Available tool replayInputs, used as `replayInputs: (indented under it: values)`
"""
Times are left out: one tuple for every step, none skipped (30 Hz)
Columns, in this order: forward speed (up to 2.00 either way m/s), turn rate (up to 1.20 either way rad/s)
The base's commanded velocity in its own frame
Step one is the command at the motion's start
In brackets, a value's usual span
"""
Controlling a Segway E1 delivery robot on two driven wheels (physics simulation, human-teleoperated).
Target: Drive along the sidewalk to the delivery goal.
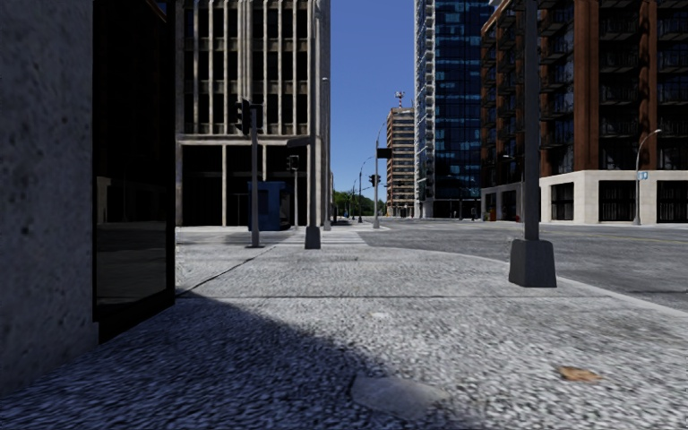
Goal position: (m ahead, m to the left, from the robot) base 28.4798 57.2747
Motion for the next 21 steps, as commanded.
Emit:
replayInputs:
  values:
    - [2.00,0.00]
    - [2.00,0.00]
    - [2.00,0.00]
    - [2.00,0.00]
    - [2.00,0.00]
    - [2.00,0.00]
    - [2.00,0.00]
    - [2.00,0.00]
    - [2.00,0.00]
    - [2.00,0.00]
    - [2.00,0.00]
    - [2.00,0.00]
    - [2.00,0.00]
    - [2.00,0.00]
    - [2.00,0.00]
    - [2.00,0.00]
    - [2.00,0.00]
    - [2.00,0.00]
    - [2.00,0.00]
    - [2.00,0.00]
    - [2.00,0.00]
